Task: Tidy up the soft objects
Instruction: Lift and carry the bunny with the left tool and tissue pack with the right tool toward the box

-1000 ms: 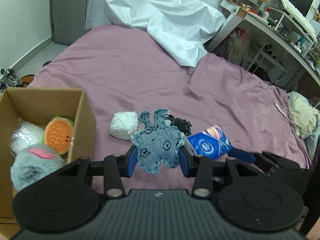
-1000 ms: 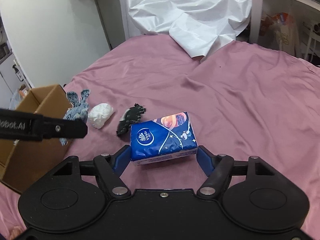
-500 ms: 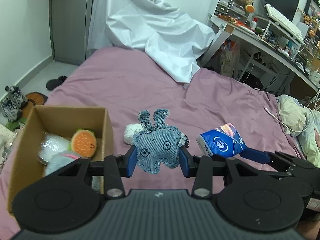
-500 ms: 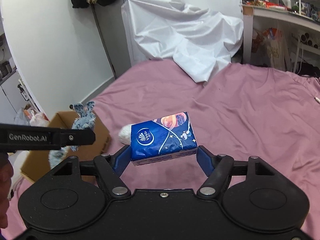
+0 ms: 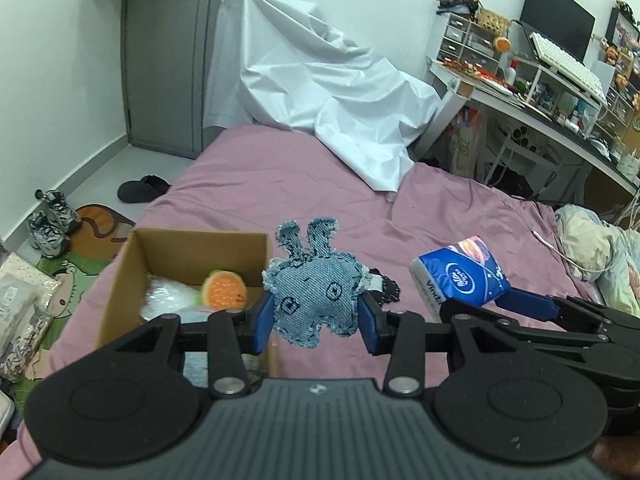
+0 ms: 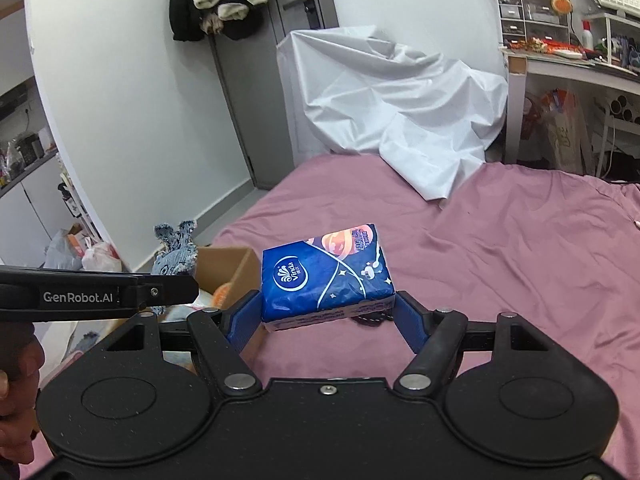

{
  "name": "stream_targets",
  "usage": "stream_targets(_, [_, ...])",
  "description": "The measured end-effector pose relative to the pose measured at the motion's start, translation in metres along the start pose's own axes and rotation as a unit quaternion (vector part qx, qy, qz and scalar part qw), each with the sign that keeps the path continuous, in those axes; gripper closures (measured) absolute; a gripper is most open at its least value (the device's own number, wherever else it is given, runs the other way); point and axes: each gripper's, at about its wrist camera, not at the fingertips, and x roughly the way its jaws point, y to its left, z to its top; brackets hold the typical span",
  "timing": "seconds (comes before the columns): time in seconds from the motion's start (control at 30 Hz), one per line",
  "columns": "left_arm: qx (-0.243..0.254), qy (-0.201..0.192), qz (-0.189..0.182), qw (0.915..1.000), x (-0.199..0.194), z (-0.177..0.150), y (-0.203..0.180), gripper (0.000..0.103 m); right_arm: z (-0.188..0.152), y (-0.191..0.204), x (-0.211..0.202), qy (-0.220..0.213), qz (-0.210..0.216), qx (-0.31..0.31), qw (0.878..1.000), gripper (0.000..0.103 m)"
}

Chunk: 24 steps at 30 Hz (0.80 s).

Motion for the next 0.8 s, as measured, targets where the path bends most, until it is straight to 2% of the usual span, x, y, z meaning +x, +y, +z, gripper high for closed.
stream_targets(0.47, [-0.022, -0.015, 0.019, 0.9995, -0.025, -0.007, 0.03, 0.06, 0.0, 0.036, -0.01, -0.014, 0.022, -0.013, 1.0, 0.033])
stream_targets(0.8, [-0.072, -0.018, 0.049, 0.996, -0.029, -0.008, 0.069, 0.06, 0.0, 0.061, -0.007, -0.016, 0.039, -0.029, 0.999, 0.033])
